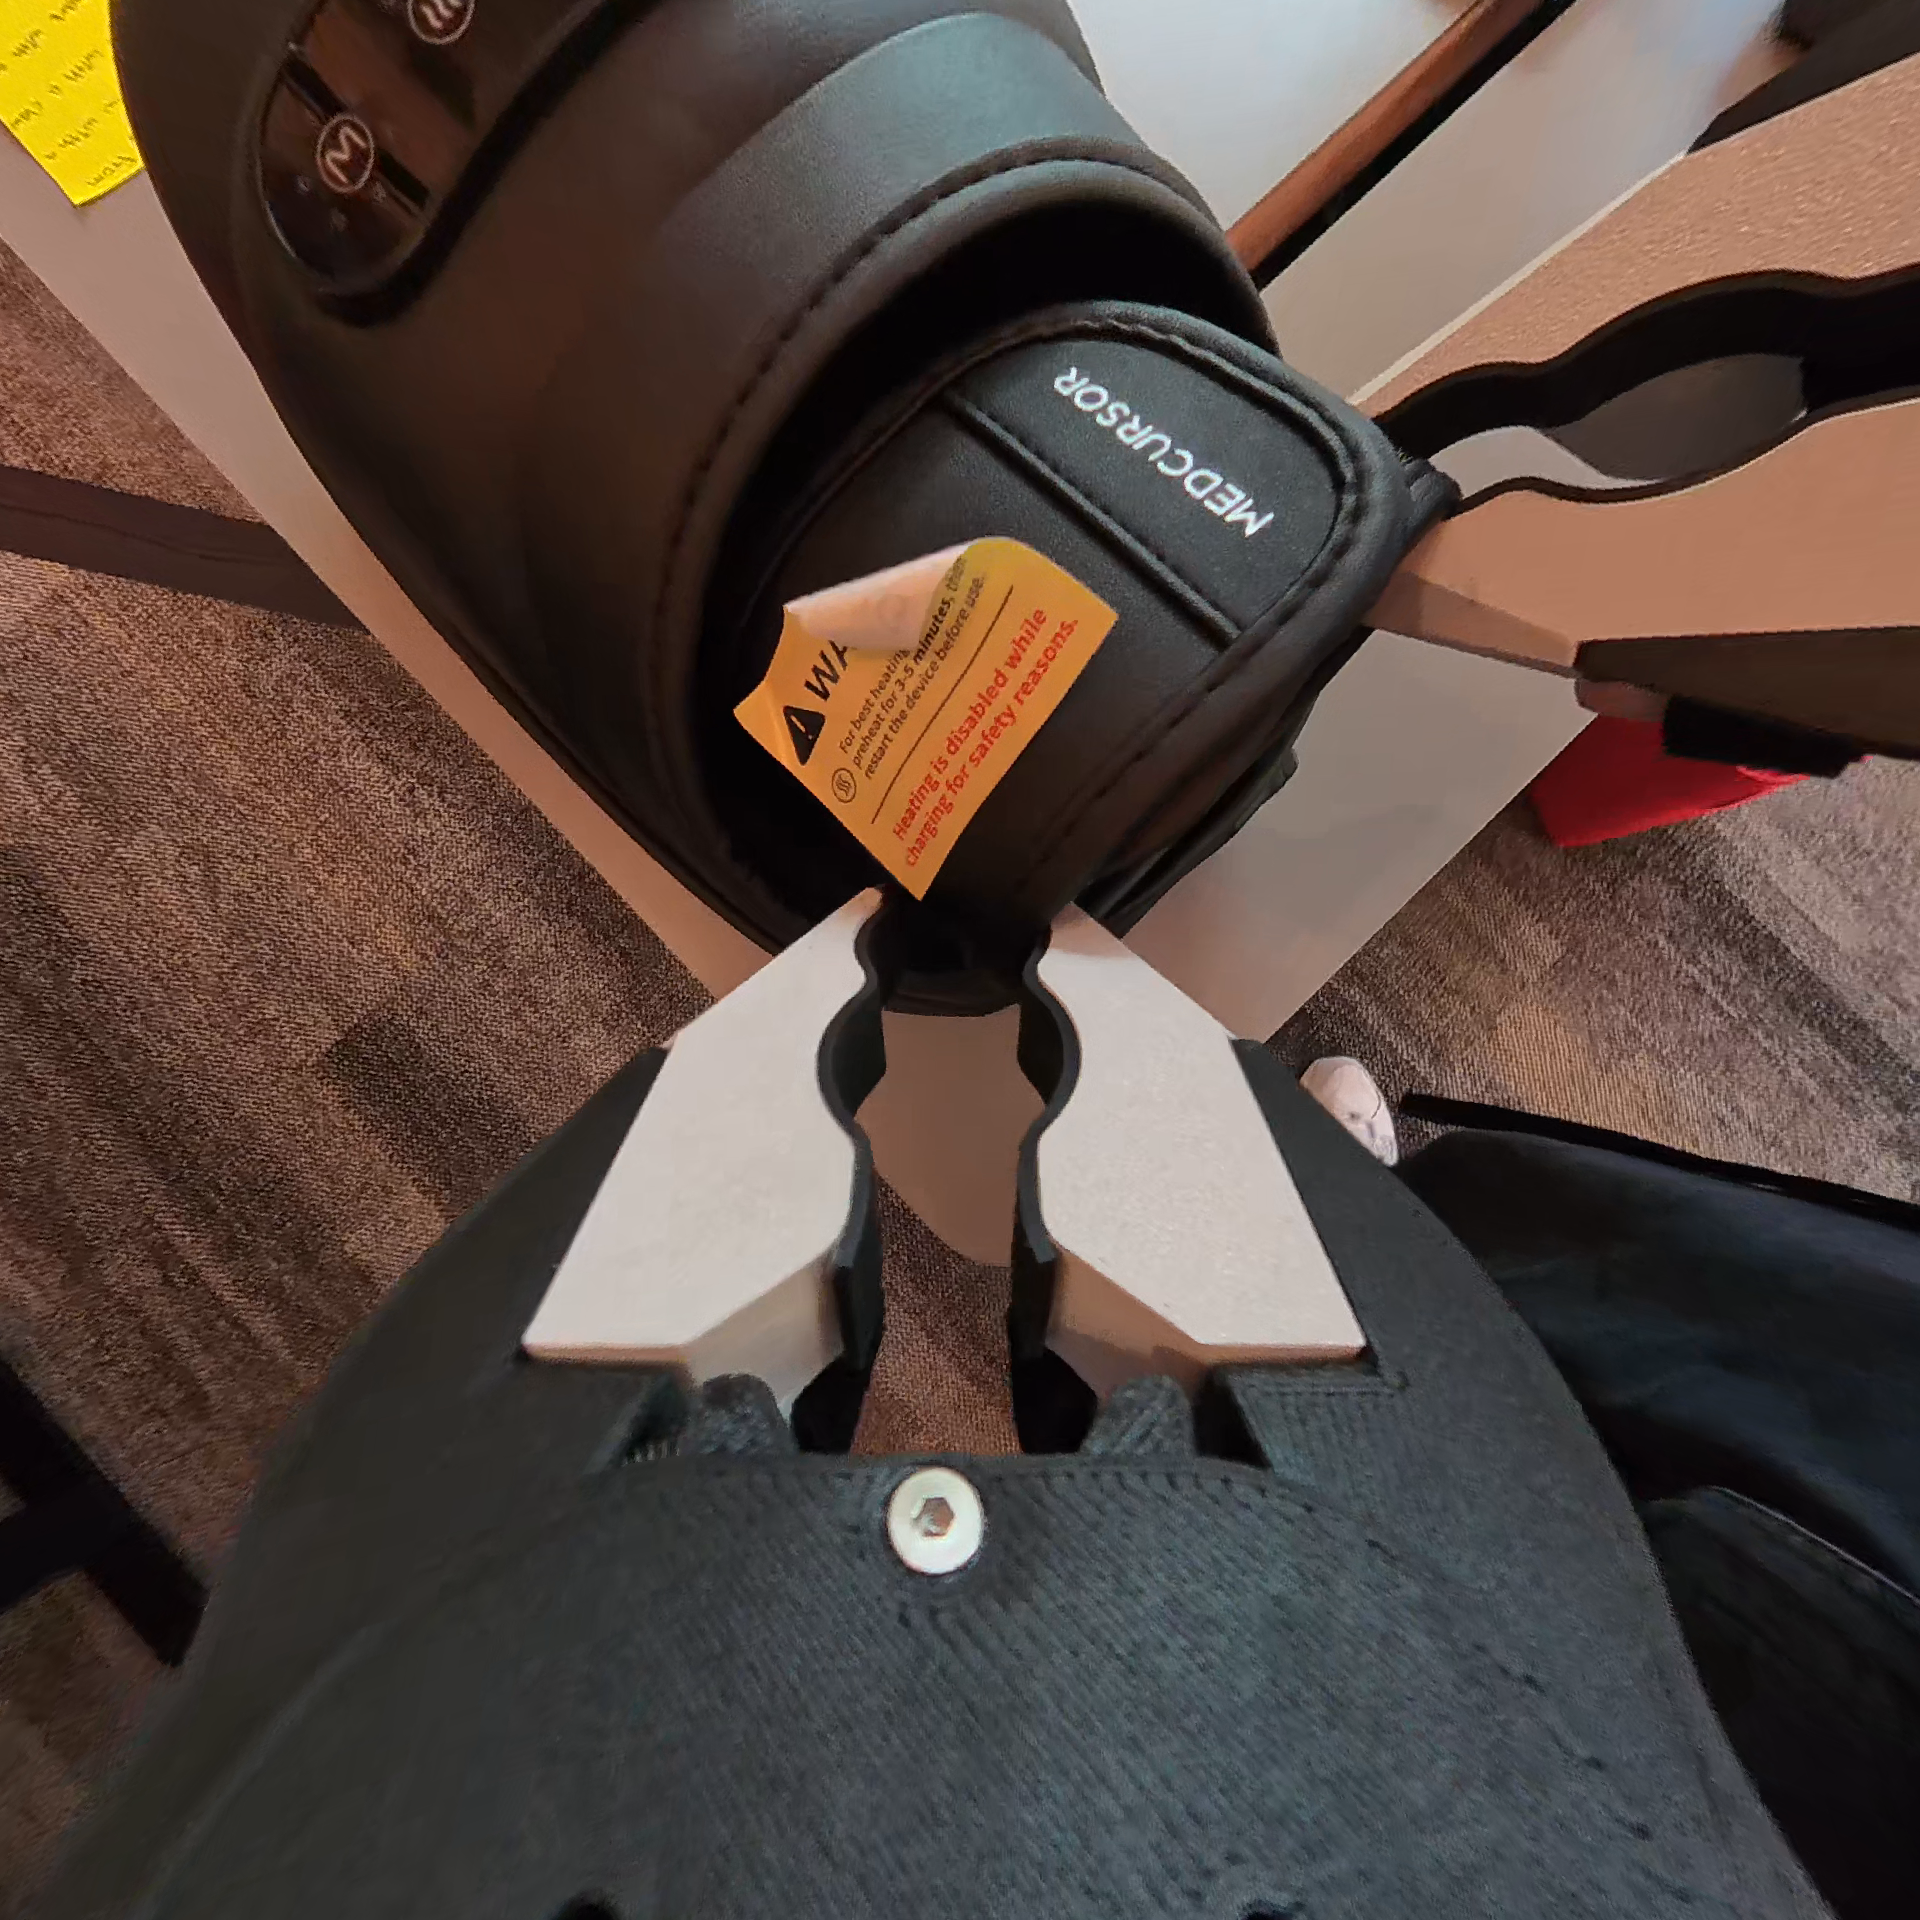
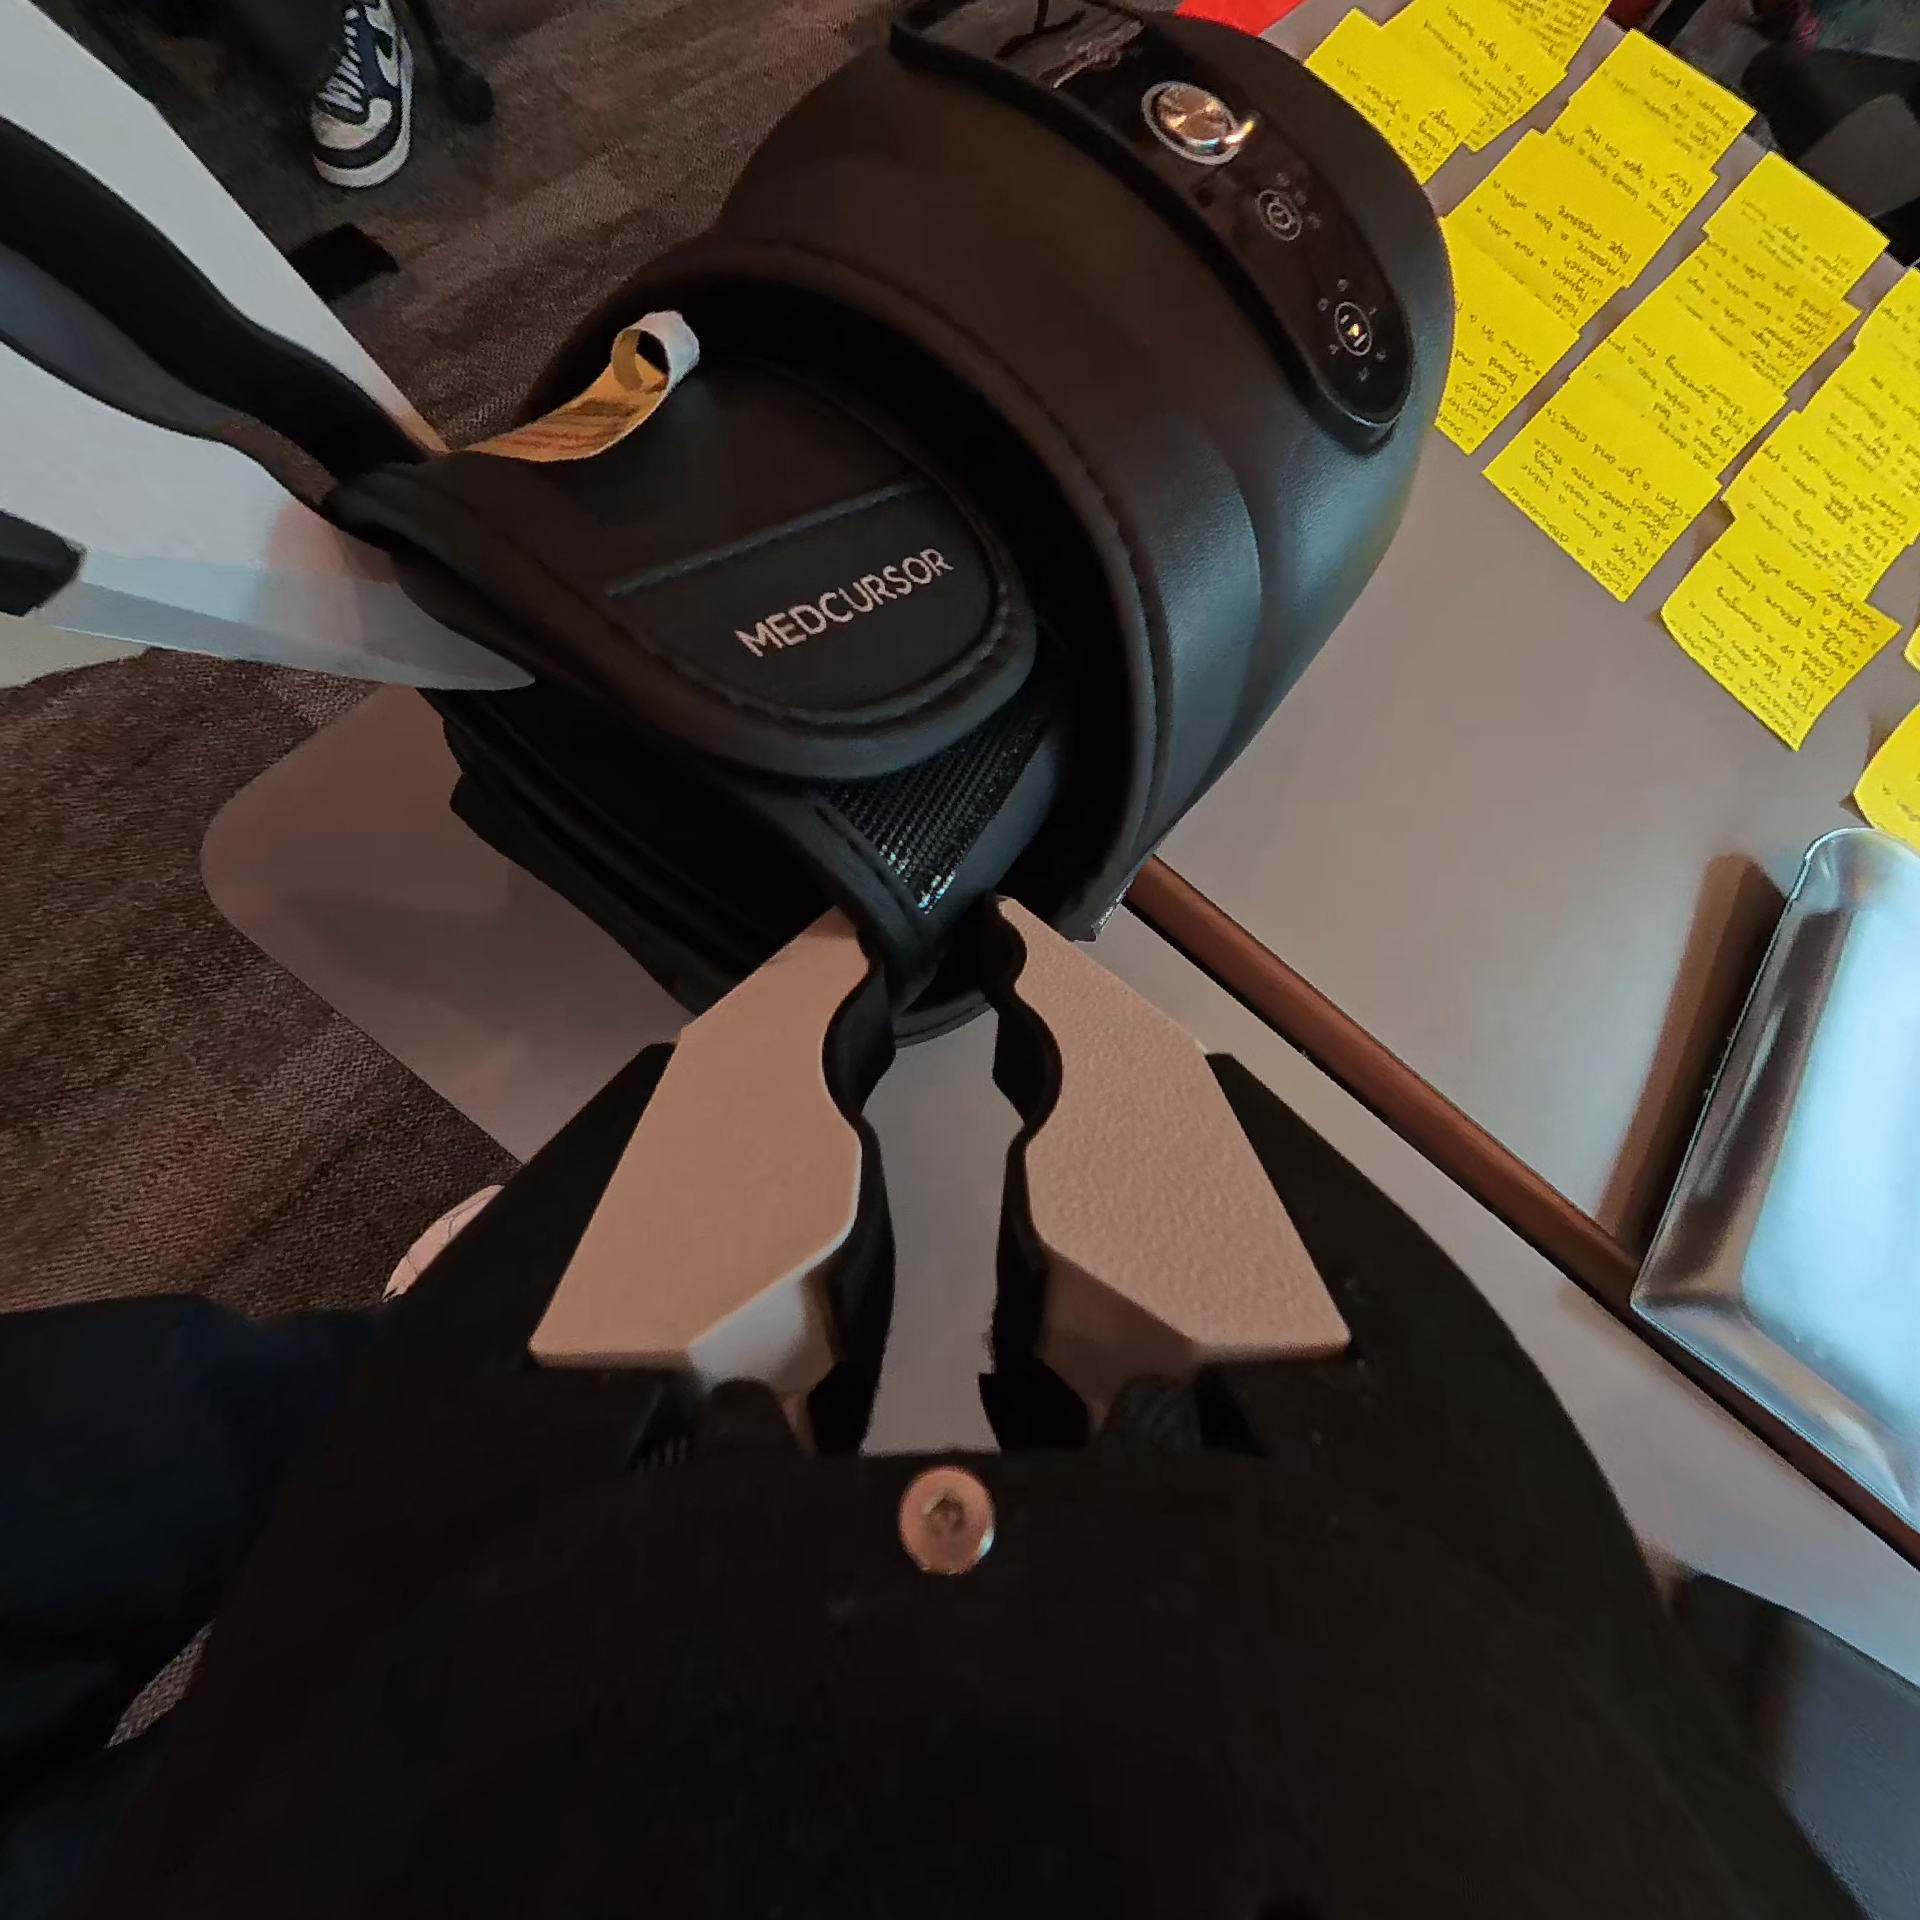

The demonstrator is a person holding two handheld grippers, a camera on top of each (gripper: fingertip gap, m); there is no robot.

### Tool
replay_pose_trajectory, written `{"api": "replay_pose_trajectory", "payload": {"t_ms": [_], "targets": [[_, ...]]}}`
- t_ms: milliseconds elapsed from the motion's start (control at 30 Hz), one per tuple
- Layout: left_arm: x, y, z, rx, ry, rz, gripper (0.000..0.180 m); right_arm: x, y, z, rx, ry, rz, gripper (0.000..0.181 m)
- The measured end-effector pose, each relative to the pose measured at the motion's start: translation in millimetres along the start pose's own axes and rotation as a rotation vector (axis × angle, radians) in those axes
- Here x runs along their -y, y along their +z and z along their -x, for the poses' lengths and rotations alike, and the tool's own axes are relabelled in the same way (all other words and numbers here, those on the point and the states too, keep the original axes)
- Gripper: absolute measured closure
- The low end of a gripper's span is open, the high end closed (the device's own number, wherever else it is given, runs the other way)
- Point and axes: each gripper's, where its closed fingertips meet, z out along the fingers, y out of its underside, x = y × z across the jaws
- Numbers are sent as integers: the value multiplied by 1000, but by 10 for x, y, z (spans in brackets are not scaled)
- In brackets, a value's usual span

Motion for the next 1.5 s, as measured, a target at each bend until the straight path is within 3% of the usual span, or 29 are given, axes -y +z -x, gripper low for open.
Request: {"api": "replay_pose_trajectory", "payload": {"t_ms": [167,500,767,933,1167,1233,1267,1367,1500], "targets": [[2,24,1,17,9,-42,160,-36,11,15,-25,-14,-7,171],[-99,109,-17,66,125,11,164,-151,58,82,-16,-26,-19,172],[-99,124,-27,55,76,-13,164,-148,100,59,-29,-38,-3,173],[-63,65,-30,-49,-65,33,161,-97,48,48,26,16,77,170],[-113,118,-44,-73,-33,16,161,-154,90,65,22,-55,60,172],[-81,86,-40,-88,-5,-38,157,-89,61,60,33,-43,21,169],[-70,56,-36,-98,0,-71,143,-72,27,86,67,-3,4,166],[-91,-143,4,-140,-5,-139,126,-118,-85,76,156,184,10,150],[116,-590,374,-167,-103,-350,121,13,-329,-85,287,367,-79,136]]}}
